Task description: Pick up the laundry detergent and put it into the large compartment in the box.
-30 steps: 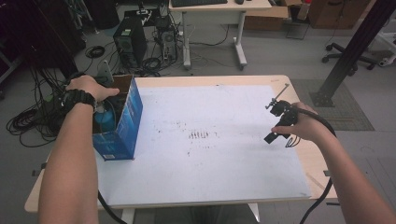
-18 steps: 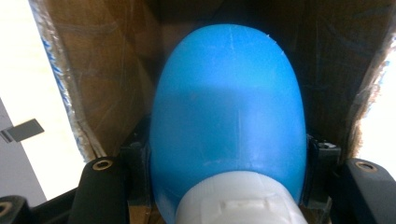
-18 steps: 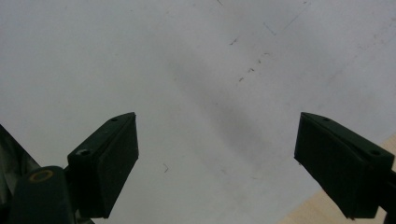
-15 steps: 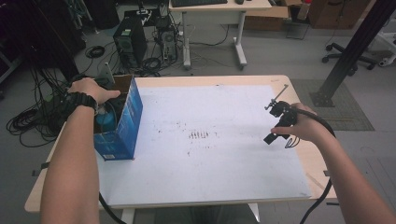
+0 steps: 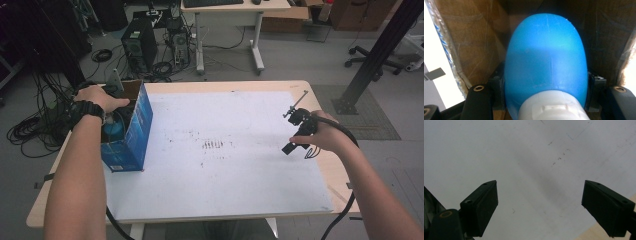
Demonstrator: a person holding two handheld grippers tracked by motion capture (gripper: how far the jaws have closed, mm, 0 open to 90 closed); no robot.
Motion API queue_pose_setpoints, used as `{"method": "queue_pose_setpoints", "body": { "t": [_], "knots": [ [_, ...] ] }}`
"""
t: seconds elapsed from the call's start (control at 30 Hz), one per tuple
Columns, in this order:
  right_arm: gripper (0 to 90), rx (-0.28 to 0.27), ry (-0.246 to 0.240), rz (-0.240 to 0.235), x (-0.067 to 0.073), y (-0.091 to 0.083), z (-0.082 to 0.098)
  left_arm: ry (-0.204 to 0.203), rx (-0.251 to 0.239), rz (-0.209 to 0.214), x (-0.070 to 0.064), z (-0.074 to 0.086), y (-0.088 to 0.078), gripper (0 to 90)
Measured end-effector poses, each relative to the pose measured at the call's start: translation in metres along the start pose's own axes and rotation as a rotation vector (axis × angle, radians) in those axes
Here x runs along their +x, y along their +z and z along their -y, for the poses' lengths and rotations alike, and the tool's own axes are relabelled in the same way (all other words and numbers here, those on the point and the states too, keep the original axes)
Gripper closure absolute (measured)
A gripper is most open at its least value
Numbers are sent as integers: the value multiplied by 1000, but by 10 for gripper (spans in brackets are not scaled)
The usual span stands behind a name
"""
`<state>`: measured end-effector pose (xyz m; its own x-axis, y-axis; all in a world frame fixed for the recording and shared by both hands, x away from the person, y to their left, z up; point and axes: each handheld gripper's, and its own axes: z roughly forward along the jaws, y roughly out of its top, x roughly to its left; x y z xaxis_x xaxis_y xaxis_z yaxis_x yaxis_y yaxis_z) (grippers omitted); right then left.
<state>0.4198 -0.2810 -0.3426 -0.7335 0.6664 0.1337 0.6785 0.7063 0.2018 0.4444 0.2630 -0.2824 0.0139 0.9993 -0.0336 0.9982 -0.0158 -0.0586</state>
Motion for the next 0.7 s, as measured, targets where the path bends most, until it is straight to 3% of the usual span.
{"method": "queue_pose_setpoints", "body": {
  "t": [0.7],
  "knots": [
    [136, 3, 7, -4, -2, 2, 1, -10, -7, -3, -1, -4, 2, 370]
  ]
}}
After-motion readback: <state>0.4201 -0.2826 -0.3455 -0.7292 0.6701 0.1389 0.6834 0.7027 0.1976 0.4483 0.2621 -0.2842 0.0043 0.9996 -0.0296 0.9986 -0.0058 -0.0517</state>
